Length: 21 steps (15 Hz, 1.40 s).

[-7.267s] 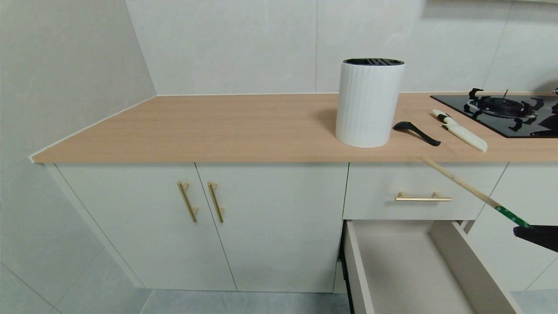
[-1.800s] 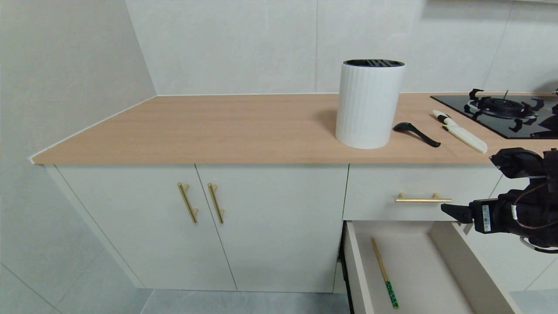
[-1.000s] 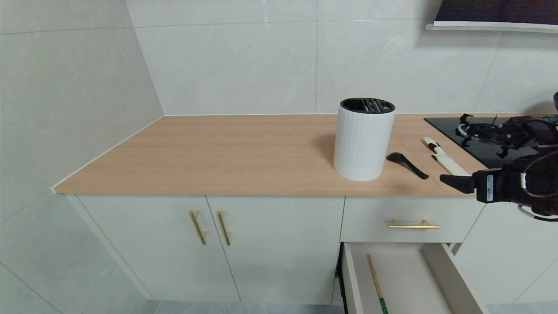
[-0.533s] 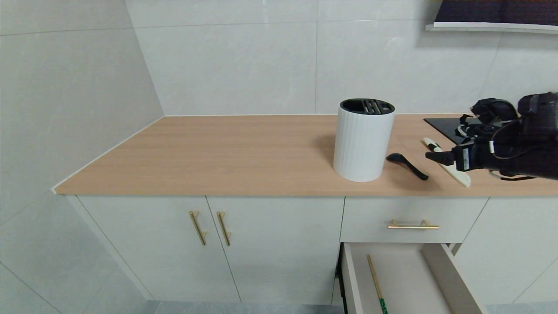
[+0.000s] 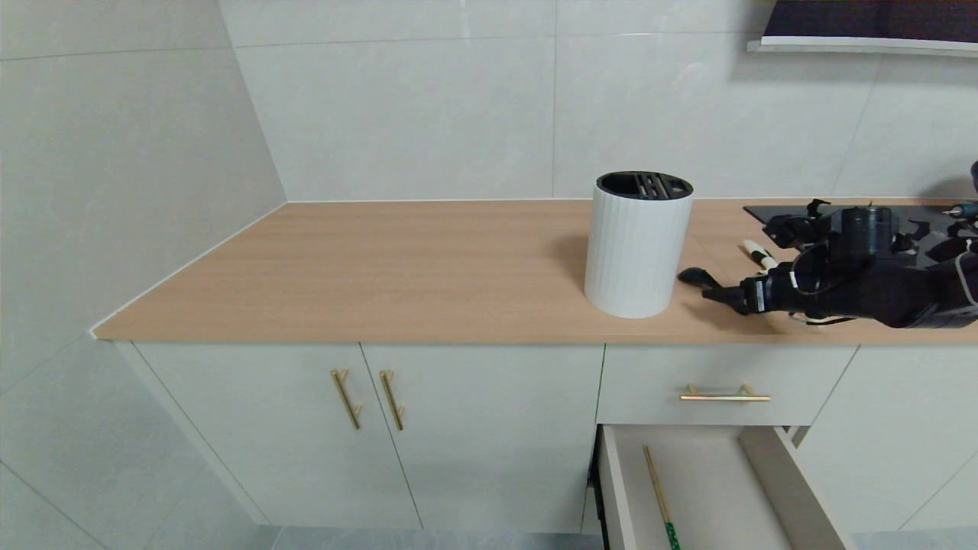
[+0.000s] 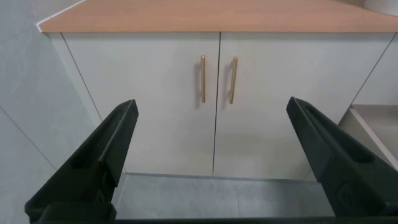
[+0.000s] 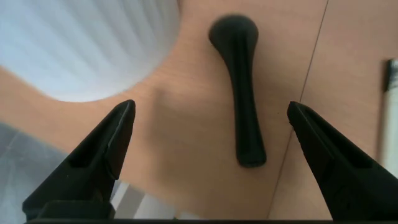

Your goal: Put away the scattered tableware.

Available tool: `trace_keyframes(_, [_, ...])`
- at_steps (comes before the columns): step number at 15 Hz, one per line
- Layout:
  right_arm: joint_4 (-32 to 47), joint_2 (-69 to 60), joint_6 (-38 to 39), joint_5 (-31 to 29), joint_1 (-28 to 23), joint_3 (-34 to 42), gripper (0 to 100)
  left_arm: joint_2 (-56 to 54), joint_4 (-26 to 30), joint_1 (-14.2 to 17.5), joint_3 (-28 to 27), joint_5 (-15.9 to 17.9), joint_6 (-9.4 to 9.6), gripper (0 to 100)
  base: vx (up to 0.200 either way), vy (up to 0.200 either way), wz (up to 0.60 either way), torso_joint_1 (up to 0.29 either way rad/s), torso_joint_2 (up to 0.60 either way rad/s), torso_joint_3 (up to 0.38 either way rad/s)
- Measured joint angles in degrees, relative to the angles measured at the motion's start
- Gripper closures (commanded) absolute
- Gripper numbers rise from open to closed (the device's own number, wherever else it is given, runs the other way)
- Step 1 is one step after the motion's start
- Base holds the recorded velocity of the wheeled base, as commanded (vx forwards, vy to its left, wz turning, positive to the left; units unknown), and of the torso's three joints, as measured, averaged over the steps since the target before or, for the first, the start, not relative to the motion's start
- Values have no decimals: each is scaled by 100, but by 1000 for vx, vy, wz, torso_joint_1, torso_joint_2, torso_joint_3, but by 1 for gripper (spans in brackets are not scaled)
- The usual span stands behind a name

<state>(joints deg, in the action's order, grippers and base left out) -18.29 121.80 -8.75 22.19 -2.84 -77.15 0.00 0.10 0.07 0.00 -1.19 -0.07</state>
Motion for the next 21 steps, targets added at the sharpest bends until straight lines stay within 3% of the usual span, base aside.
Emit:
trace_keyframes(9, [-234, 830, 279, -482, 12, -602, 0, 0, -2, 0, 0, -2, 0, 0, 0, 0, 0, 0, 0, 0])
trace_keyframes(10, [-235, 867, 282, -511, 12, -630, 100, 0, 0, 0, 0, 0, 0, 0, 0, 0, 0, 0, 0, 0])
trace_keyframes(21, [-223, 957, 284, -594, 43, -617, 100, 0, 0, 0, 0, 0, 0, 0, 0, 0, 0, 0, 0, 0])
